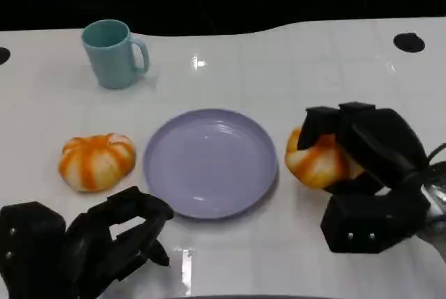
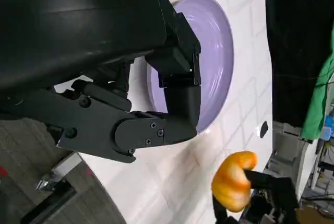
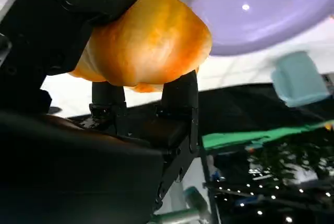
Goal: Grasp the bread from the table and place it into the plate.
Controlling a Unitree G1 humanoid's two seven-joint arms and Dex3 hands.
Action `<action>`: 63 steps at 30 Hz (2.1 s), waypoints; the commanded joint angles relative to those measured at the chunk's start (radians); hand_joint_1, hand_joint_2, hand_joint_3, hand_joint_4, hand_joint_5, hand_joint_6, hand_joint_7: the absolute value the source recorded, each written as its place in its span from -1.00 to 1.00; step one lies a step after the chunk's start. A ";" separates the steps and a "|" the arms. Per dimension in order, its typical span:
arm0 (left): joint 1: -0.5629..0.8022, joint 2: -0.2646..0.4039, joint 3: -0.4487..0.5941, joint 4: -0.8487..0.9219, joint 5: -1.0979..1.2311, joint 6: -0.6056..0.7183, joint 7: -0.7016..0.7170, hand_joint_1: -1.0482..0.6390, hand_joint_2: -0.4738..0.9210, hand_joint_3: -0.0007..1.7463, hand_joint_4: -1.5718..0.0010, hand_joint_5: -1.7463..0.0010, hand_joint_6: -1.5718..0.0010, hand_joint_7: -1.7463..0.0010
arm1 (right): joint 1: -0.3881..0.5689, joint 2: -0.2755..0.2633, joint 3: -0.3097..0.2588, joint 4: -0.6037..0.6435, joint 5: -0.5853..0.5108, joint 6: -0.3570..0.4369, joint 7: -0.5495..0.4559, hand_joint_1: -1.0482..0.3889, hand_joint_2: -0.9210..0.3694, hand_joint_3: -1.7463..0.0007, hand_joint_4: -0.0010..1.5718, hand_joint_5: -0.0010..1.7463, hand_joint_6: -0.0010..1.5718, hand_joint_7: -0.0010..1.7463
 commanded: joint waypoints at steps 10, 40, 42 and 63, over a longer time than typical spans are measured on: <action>0.009 0.013 0.000 -0.018 0.007 0.010 0.007 -0.31 1.00 -0.53 0.22 -0.98 0.19 -0.50 | -0.176 0.133 0.069 0.200 0.013 -0.083 0.012 0.35 -0.19 -0.13 0.22 1.00 -0.04 0.87; 0.020 0.004 -0.009 -0.006 0.010 -0.013 0.012 -0.30 1.00 -0.50 0.26 -0.99 0.21 -0.52 | -0.404 0.265 0.157 0.564 -0.014 -0.066 0.083 -0.21 -0.99 0.84 -0.72 -0.65 -0.47 -1.00; 0.019 0.003 -0.008 -0.006 0.008 -0.011 0.012 -0.30 1.00 -0.51 0.25 -0.99 0.21 -0.52 | -0.399 0.251 0.167 0.547 -0.027 -0.066 0.078 -0.29 -1.00 0.84 -0.80 -0.69 -0.56 -1.00; 0.026 0.005 -0.001 -0.013 0.004 -0.014 0.009 -0.28 1.00 -0.52 0.23 -0.98 0.22 -0.50 | -0.152 0.145 0.040 0.143 0.159 -0.029 0.247 -0.27 -1.00 0.79 -0.53 -0.43 -0.34 -0.91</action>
